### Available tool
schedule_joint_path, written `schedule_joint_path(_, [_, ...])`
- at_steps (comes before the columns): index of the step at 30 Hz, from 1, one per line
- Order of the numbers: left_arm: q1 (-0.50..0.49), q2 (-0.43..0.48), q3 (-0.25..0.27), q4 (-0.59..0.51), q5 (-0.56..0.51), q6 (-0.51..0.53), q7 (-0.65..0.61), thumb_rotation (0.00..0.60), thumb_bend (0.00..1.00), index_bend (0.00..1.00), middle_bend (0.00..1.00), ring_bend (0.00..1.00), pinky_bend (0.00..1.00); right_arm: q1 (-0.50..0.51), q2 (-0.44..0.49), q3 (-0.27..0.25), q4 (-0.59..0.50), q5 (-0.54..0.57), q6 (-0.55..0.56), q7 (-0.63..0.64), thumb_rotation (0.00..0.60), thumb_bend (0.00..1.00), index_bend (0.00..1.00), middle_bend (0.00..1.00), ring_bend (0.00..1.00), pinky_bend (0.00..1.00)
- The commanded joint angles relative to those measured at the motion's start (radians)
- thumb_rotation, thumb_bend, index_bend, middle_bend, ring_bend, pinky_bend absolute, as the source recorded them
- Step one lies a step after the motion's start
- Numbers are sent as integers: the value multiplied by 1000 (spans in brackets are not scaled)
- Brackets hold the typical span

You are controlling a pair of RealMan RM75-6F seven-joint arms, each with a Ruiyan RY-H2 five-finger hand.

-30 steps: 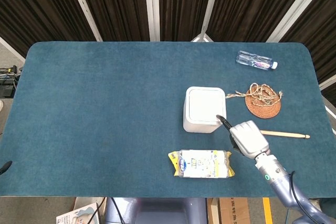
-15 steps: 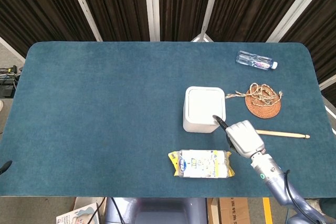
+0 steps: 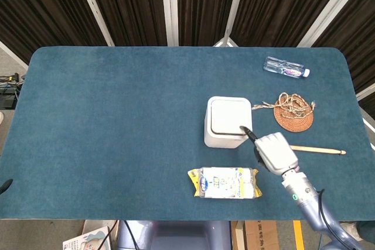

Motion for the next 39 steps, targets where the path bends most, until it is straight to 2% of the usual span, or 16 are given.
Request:
schedule_joint_path(1, [0, -1, -1, 0, 0, 0, 1, 600, 164, 180, 48, 0, 0, -97, -7, 10, 34, -113, 178, 130, 600, 493, 21, 91, 314, 516])
schedule_joint_path(3, [-1, -2, 0, -1, 0, -2, 4, 600, 164, 180, 49, 0, 0, -143, -17, -3, 70, -146, 252, 159, 600, 447, 13, 56, 264, 433])
schedule_joint_path(7, [-1, -2, 3, -3, 6, -1, 10, 600, 164, 180, 49, 0, 0, -212, -28, -40, 134, -186, 330, 233, 600, 421, 13, 37, 231, 356])
schedule_joint_path(15, [-1, -4, 4, -6, 7, -1, 18, 600, 164, 180, 48, 0, 0, -297, -93, -102, 332, -215, 383, 340, 600, 418, 13, 35, 188, 201])
schedule_joint_path(19, [-1, -5, 3, -6, 7, 0, 20, 600, 164, 180, 48, 0, 0, -330, -151, -120, 425, -220, 406, 360, 600, 419, 13, 35, 180, 188])
schedule_joint_path(25, [-3, -4, 4, -5, 8, -4, 21, 600, 164, 180, 48, 0, 0, -355, -186, -125, 493, -246, 446, 346, 600, 418, 13, 35, 160, 153])
schedule_joint_path(39, [-9, 8, 12, -5, 13, -24, 15, 600, 164, 181, 50, 0, 0, -379, -173, -117, 494, -255, 453, 317, 600, 417, 13, 35, 156, 153])
